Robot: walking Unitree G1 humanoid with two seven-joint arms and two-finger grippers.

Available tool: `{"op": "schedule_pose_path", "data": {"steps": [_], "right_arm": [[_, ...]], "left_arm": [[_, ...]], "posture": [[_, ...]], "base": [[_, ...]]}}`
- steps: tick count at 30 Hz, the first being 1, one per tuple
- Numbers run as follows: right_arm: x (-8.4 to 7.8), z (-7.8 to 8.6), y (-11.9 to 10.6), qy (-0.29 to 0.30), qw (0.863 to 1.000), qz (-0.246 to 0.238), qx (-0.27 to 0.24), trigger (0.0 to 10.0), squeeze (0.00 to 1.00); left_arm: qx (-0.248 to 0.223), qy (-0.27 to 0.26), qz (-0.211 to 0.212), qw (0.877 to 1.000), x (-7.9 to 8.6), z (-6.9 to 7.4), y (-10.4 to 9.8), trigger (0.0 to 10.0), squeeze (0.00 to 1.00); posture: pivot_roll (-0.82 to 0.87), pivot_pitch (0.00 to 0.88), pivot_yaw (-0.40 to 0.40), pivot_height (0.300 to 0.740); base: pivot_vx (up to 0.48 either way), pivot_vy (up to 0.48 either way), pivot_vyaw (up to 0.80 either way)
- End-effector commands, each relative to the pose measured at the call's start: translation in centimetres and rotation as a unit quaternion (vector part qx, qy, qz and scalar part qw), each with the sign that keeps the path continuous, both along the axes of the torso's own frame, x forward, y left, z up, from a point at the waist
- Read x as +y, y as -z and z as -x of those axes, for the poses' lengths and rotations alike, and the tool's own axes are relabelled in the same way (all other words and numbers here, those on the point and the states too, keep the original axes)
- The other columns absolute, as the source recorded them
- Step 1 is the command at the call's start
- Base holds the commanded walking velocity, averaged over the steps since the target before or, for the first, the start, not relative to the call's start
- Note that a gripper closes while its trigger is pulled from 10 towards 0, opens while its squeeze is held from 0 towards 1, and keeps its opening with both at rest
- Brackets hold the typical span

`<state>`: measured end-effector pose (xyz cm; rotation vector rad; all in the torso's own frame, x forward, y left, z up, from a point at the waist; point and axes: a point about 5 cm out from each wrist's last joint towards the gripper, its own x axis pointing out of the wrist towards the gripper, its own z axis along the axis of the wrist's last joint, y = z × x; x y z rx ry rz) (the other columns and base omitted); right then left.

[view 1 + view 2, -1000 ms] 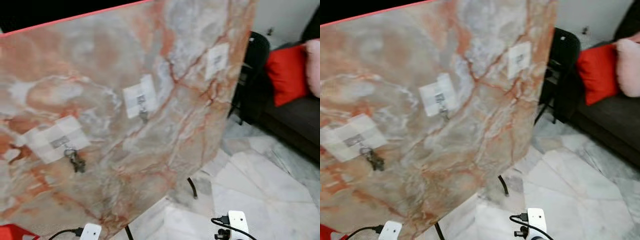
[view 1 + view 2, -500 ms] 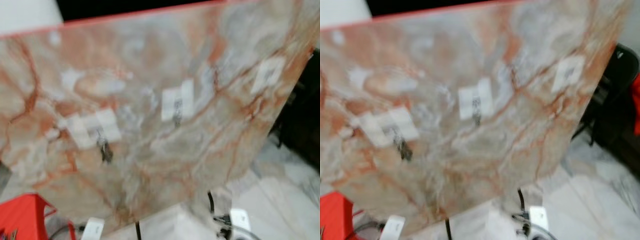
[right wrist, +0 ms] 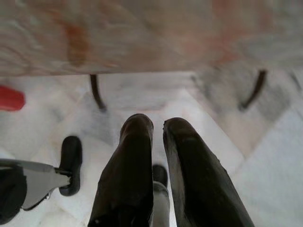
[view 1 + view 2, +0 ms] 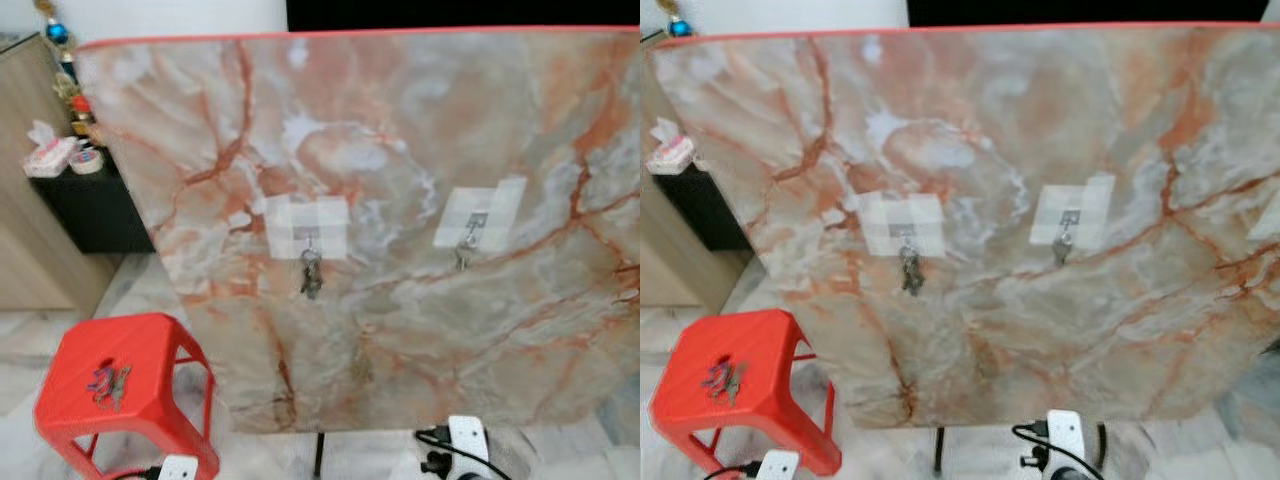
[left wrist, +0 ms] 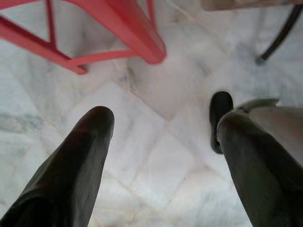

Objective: Hang keys on a hook

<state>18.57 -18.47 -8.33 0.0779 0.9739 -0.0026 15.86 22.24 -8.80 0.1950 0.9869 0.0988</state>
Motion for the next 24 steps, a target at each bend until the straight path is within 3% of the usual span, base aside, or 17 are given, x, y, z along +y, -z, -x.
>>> {"op": "schedule_pose_path", "data": {"steps": [1, 15, 24], "right_arm": [[-0.75, 0.8, 0.31, 0.016, 1.0, 0.004, 0.015, 10.0, 0.0], [-0.73, 0.78, 0.3, 0.015, 1.0, 0.003, 0.016, 10.0, 0.0], [-0.67, 0.66, 0.23, 0.003, 1.0, 0.004, 0.01, 10.0, 0.0]], "left_arm": [[0.005, -0.001, 0.003, 1.0, -0.35, 0.14, 0.15, 10.0, 0.0], [0.008, -0.003, 0.009, 1.0, -0.71, 0.12, 0.24, 10.0, 0.0], [0.015, -0.003, 0.008, 1.0, -0.58, 0.38, 0.33, 10.0, 0.0]], "posture": [[-0.01, 0.024, -0.004, 0.74], [-0.01, 0.03, -0.002, 0.74], [-0.01, 0.034, 0.0, 0.74]], "base": [[0.0, 0.0, 0.0], [0.0, 0.0, 0.0], [0.0, 0.285, 0.06]]}}
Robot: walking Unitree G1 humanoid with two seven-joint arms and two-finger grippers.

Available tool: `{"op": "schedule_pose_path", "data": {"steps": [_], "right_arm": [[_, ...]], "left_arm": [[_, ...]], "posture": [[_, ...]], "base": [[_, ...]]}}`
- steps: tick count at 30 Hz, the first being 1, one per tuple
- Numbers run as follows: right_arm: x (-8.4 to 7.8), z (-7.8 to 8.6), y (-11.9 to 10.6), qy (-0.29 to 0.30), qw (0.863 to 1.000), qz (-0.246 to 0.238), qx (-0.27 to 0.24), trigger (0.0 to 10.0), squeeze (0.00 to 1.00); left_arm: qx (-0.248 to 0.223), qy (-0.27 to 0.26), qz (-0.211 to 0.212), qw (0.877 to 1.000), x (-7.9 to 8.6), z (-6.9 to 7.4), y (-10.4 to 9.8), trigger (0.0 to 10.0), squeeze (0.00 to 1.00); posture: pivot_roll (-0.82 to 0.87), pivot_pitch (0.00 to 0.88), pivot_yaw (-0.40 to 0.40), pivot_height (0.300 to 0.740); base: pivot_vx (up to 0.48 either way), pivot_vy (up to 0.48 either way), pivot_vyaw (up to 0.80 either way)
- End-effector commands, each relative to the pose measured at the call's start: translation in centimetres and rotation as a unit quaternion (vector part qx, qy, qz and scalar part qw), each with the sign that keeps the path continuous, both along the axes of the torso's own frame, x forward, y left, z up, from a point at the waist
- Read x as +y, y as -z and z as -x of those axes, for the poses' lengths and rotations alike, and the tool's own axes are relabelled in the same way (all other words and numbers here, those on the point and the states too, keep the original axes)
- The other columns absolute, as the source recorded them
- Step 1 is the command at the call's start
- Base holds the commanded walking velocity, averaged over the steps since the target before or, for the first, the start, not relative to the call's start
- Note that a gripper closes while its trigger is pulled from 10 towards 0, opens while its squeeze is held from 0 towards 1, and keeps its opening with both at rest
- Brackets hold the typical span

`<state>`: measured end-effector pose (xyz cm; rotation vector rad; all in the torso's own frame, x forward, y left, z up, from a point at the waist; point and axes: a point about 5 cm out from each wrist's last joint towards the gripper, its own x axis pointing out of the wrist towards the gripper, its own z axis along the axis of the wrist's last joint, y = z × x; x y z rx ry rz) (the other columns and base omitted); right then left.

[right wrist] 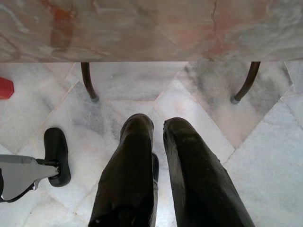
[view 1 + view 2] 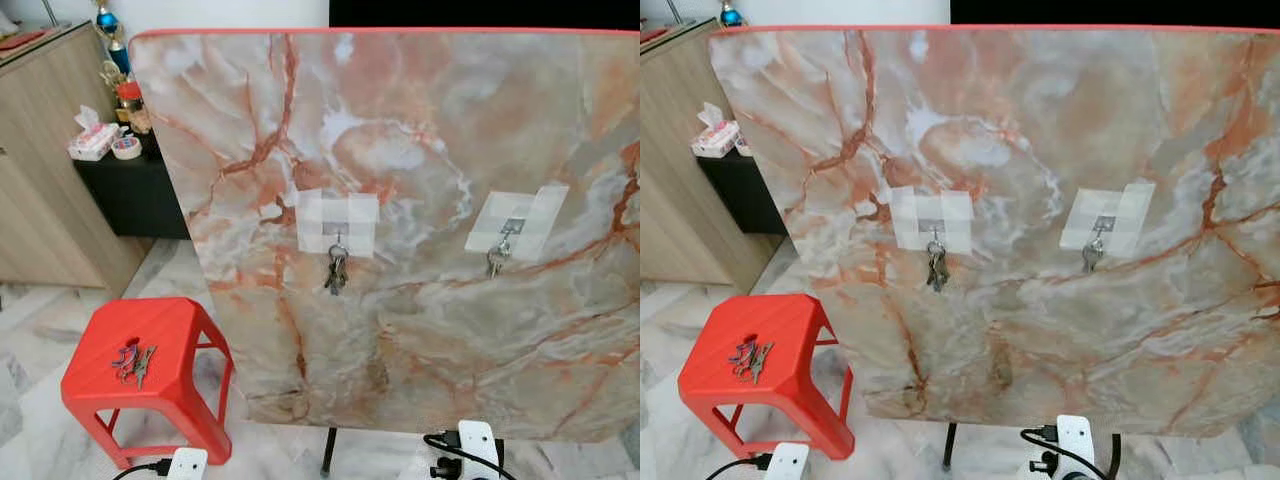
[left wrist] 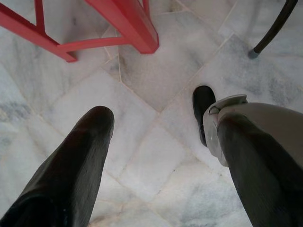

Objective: Hang keys on a hook

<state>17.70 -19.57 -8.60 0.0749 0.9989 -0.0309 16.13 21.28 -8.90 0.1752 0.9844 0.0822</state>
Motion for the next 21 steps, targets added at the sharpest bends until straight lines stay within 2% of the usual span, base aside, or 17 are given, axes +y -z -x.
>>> {"op": "schedule_pose_path", "data": {"steps": [1, 8, 21], "right_arm": [[0.43, -0.27, -0.08, -0.011, 1.0, -0.001, -0.006, 10.0, 0.0], [0.45, -0.25, -0.07, -0.012, 1.0, -0.002, -0.004, 10.0, 0.0], [0.47, -0.2, -0.03, -0.004, 1.0, -0.004, -0.002, 10.0, 0.0]], "left_arm": [[0.017, -0.006, -0.004, 1.0, 0.4, 0.69, 0.25, 10.0, 0.0], [0.018, -0.006, -0.004, 1.0, 0.42, 0.77, 0.28, 10.0, 0.0], [0.024, -0.003, -0.004, 1.0, 0.39, 1.0, 0.39, 10.0, 0.0]], "posture": [[-0.01, 0.034, 0.0, 0.74], [-0.01, 0.034, 0.0, 0.74], [-0.01, 0.023, 0.004, 0.74]], "base": [[0.0, 0.292, 0.8], [0.0, 0.292, 0.77], [0.0, 0.312, 0.0]]}}
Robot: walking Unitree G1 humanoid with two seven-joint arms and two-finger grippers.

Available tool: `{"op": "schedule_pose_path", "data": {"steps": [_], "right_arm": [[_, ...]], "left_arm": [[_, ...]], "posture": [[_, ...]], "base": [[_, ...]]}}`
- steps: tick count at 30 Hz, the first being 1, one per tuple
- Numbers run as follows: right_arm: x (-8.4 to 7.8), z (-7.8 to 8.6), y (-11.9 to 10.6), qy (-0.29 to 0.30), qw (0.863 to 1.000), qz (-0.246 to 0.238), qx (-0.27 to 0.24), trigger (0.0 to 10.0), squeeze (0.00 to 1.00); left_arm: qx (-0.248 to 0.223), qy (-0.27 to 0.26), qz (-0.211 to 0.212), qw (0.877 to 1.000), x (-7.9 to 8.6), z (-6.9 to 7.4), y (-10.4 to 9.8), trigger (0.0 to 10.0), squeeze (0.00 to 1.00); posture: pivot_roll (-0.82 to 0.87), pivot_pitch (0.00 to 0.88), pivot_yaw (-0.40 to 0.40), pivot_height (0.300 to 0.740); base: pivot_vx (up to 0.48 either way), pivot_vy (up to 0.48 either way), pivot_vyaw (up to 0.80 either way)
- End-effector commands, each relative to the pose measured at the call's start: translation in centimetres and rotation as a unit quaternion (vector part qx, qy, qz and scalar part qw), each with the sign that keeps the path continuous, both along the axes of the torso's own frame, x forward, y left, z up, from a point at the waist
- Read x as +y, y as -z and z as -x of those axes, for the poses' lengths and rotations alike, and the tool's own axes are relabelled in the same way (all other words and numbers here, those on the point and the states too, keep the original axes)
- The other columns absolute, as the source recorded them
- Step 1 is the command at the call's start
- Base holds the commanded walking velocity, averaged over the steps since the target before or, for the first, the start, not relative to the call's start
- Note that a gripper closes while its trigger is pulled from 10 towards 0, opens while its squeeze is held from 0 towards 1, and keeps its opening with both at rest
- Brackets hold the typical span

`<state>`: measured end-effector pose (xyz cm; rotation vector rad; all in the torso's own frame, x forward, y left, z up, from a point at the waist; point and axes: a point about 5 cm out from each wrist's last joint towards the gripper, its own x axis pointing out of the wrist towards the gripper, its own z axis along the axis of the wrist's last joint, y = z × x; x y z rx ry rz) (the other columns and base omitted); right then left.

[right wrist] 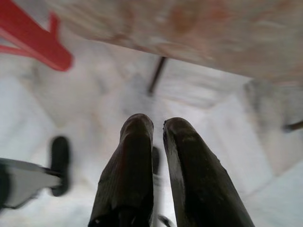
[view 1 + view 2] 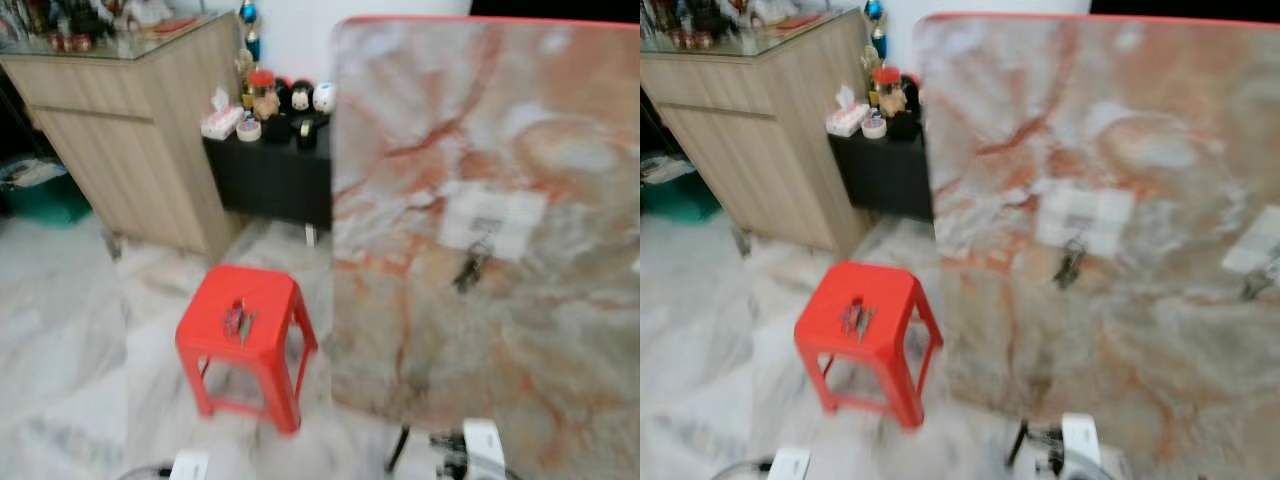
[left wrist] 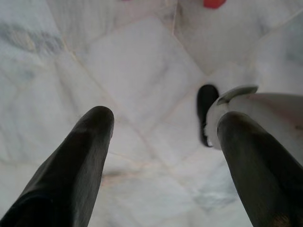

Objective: Hang keys on a hook

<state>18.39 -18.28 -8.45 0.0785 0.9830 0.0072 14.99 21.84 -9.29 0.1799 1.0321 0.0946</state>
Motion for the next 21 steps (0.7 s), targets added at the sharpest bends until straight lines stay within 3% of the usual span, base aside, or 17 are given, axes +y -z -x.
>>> {"op": "schedule_pose_path", "data": {"steps": [1, 21], "right_arm": [[-0.81, 0.49, 0.13, 0.011, 1.0, 0.006, 0.006, 10.0, 0.0], [-0.8, 0.43, 0.1, 0.024, 1.0, 0.0, 0.001, 10.0, 0.0]], "left_arm": [[0.001, 0.003, 0.0, 1.0, -0.16, -0.14, -0.01, 10.0, 0.0], [-0.001, 0.006, 0.001, 1.0, -0.26, -0.21, -0.02, 10.0, 0.0]], "posture": [[-0.01, 0.021, 0.005, 0.74], [-0.01, 0.016, 0.002, 0.74]], "base": [[0.0, 0.311, 0.0], [0.0, 0.311, 0.0]]}}
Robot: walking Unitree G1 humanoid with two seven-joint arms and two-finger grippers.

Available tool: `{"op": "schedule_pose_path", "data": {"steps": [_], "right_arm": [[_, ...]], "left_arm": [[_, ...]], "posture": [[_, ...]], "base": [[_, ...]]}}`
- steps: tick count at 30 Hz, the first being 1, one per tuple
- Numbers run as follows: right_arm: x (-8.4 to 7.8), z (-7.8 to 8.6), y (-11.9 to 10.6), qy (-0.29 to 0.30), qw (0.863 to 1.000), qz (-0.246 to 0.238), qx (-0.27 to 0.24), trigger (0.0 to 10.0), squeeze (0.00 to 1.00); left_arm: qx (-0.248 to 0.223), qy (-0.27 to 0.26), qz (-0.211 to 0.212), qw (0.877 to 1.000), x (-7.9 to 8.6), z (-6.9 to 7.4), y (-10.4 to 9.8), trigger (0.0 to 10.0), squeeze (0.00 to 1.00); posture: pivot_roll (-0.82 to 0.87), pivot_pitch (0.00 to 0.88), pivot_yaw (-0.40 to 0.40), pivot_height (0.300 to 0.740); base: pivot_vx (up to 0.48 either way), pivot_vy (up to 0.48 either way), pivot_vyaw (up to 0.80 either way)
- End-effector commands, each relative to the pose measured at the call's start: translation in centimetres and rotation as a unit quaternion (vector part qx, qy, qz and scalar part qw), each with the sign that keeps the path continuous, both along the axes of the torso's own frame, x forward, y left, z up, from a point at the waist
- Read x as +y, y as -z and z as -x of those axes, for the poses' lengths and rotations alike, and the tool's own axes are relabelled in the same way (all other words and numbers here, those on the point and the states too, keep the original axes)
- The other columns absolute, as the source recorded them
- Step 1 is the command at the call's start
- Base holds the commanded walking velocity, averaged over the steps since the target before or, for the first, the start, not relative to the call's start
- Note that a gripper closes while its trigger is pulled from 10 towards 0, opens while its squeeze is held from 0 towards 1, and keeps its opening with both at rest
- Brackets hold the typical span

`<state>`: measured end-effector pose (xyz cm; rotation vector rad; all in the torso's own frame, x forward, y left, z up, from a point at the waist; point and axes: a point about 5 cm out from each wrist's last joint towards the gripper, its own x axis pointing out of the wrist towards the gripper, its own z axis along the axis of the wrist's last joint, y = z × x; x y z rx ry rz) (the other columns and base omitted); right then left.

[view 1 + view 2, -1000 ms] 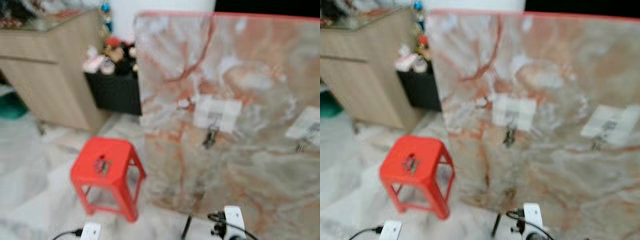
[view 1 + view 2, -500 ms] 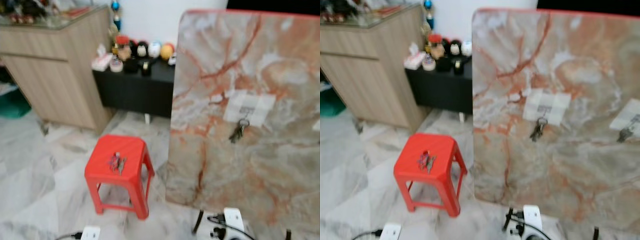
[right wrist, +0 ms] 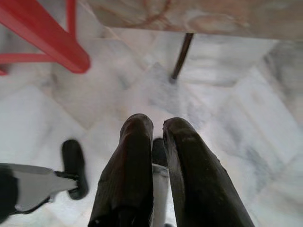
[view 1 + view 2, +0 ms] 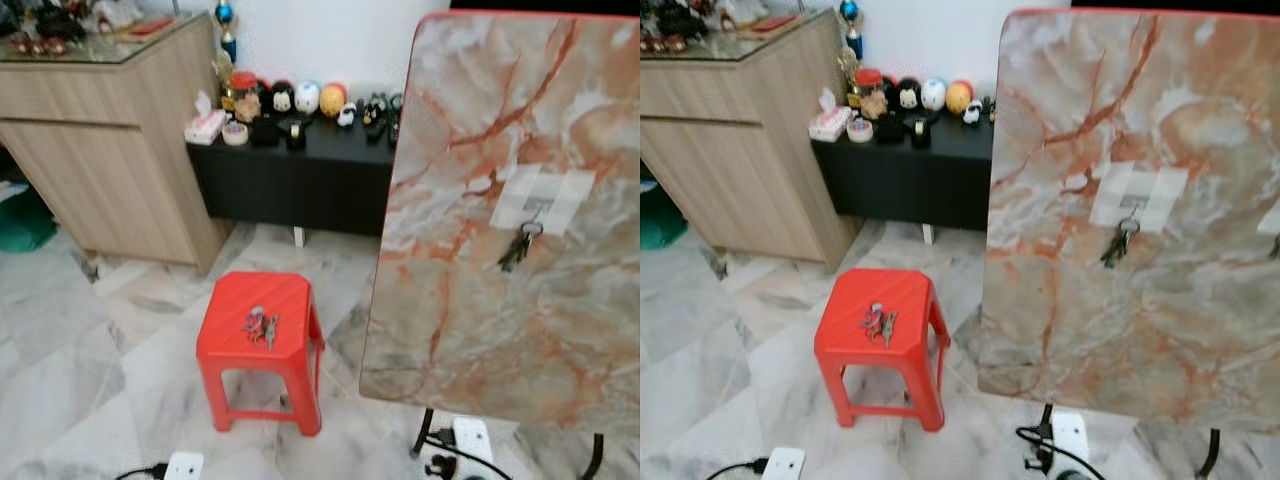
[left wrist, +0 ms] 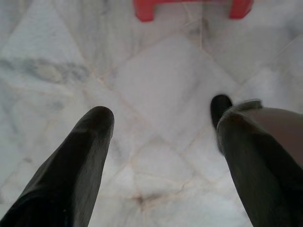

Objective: Hang keys on a hook

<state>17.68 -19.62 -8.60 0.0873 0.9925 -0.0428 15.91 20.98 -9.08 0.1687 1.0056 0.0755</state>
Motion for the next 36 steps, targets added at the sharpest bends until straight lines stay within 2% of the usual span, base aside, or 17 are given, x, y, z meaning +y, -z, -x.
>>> {"op": "schedule_pose_path", "data": {"steps": [1, 36], "right_arm": [[0.54, -0.29, -0.06, 0.001, 1.0, -0.008, -0.005, 10.0, 0.0], [0.52, -0.35, -0.09, -0.001, 1.0, -0.008, -0.005, 10.0, 0.0]], "left_arm": [[0.013, -0.001, -0.008, 1.0, 0.59, 0.74, 0.2, 10.0, 0.0], [0.015, 0.004, -0.007, 1.0, 0.26, 0.79, 0.29, 10.0, 0.0]], "posture": [[-0.01, 0.016, 0.002, 0.74], [-0.01, 0.03, -0.003, 0.74]], "base": [[0.0, 0.307, 0.0], [0.0, 0.311, 0.0]]}}
